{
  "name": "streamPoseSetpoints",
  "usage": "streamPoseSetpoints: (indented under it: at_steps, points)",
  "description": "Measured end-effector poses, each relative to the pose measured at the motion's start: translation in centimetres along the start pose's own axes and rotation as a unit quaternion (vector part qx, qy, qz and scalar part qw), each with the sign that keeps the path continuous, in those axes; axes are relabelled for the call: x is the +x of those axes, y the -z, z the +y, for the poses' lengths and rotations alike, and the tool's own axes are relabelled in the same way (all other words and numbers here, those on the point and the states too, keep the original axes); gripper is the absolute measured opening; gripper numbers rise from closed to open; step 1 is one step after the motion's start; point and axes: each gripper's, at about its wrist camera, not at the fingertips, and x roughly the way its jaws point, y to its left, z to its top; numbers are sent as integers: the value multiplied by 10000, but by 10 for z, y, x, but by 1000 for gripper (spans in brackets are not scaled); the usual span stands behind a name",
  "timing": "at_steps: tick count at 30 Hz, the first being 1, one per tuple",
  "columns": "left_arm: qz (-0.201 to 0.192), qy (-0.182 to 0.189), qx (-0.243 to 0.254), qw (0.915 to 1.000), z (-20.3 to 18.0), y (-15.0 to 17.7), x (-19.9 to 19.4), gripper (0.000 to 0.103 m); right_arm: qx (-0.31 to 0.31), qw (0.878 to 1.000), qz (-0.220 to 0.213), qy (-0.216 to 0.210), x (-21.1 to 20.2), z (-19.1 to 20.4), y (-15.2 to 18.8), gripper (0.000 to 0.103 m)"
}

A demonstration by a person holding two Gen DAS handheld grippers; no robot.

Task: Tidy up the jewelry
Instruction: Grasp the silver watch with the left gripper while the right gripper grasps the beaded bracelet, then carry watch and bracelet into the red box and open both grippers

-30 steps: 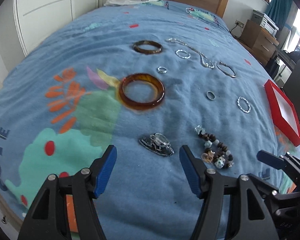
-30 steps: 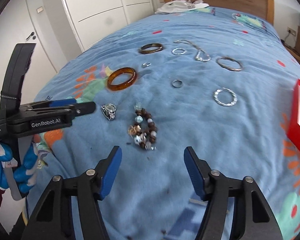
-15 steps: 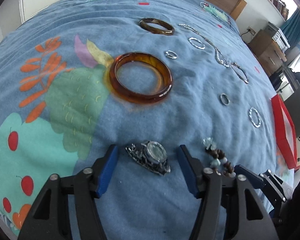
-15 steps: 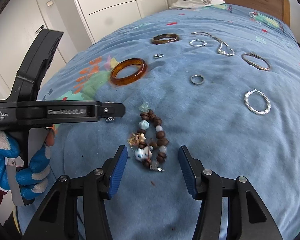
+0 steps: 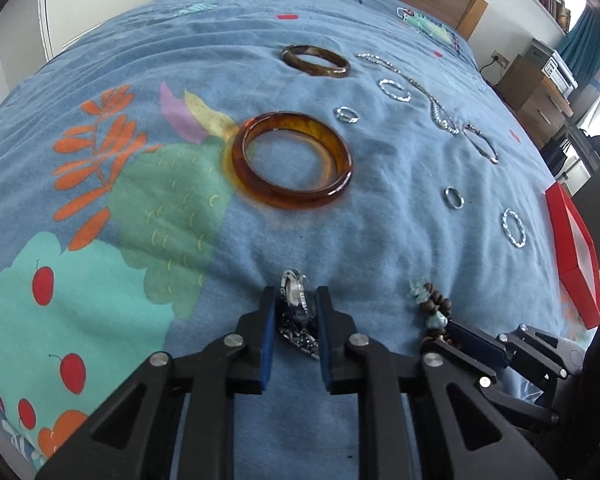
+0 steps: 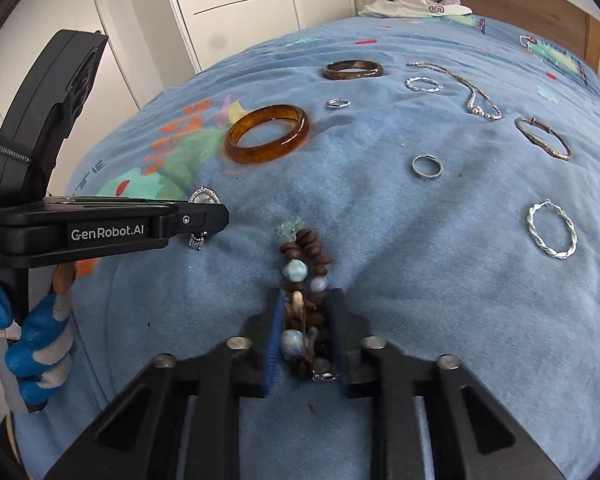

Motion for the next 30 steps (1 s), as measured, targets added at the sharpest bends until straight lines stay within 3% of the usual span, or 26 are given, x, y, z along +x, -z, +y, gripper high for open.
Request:
streamPoseSetpoints:
  at_steps: [9, 17, 23, 30]
  points:
    - [-210, 89, 254, 9994, -23, 4, -26, 17, 472, 9983, -278, -184, -36, -7, 7, 15]
    - [-434, 297, 656, 9965, -67, -1, -54, 17, 750, 9942, -773, -22, -92, -21, 9, 14]
    - [-545, 724, 1071, 9901, -129, -9, -70, 17, 1032, 9864, -1221, 372, -149, -51, 14, 14]
    - [-534, 1377, 1733, 9737, -233, -18, -70, 17, 1525, 9653, -1673, 1299, -220, -130, 31, 14]
